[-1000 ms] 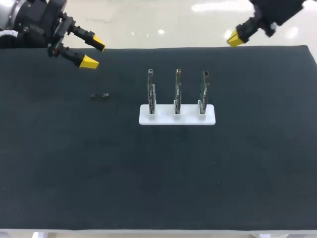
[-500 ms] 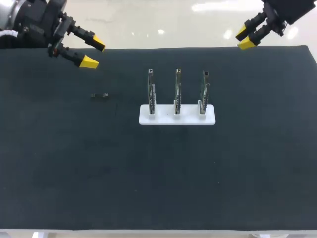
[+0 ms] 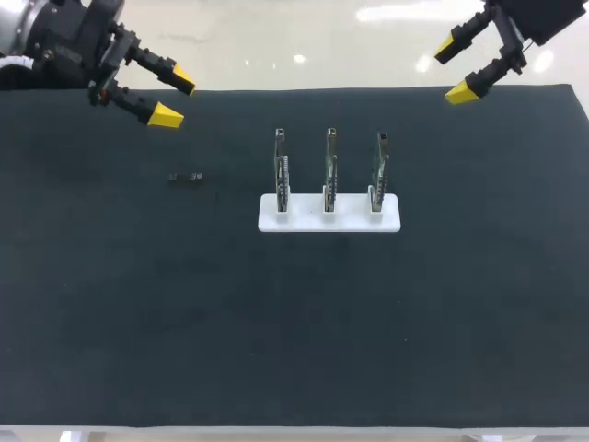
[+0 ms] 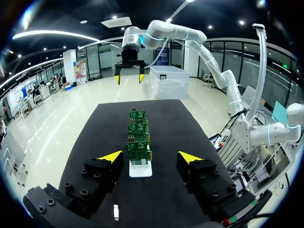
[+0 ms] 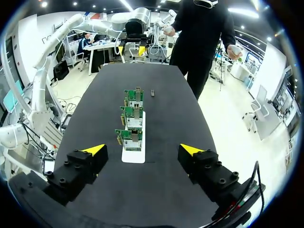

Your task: Pick up the optical module with the left hand, and insert it into the network port with the right hand.

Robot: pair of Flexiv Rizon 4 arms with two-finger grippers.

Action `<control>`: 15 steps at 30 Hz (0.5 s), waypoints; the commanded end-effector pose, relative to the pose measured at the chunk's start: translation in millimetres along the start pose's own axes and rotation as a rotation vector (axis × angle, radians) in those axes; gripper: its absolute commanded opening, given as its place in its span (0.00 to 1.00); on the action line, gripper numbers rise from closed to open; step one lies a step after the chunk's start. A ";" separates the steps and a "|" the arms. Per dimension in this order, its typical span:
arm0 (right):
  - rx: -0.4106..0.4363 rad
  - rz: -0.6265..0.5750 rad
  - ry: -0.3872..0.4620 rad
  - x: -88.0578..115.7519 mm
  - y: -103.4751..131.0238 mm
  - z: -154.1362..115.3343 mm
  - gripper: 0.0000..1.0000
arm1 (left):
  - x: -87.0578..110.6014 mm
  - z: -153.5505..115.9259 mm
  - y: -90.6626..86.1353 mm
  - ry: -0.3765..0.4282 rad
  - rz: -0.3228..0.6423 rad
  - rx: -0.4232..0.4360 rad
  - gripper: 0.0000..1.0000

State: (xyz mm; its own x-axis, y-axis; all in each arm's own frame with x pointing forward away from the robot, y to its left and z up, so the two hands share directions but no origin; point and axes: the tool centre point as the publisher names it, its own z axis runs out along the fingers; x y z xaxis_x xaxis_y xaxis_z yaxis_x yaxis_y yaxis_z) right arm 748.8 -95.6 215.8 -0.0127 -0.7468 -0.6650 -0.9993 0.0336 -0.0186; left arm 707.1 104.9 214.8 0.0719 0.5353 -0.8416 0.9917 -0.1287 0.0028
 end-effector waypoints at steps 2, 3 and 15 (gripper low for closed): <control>-0.002 -0.001 -0.001 -0.3 -0.9 0.4 1.00 | -0.4 0.1 0.4 0.003 -0.001 0.000 1.00; -0.002 -0.001 -0.001 -0.3 -0.9 0.4 1.00 | -0.4 0.1 0.4 0.003 -0.001 0.000 1.00; -0.002 -0.001 -0.001 -0.3 -0.9 0.4 1.00 | 22.9 -17.9 17.4 0.119 -0.064 -0.006 1.00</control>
State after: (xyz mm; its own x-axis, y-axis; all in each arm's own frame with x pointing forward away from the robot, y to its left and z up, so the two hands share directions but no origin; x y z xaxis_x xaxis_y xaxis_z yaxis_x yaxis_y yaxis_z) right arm 748.7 -95.1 216.1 -0.0123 -0.7471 -0.6646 -0.9993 0.0331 -0.0187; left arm 716.8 123.2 203.6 0.0275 0.6029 -0.7974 0.9966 -0.0785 -0.0250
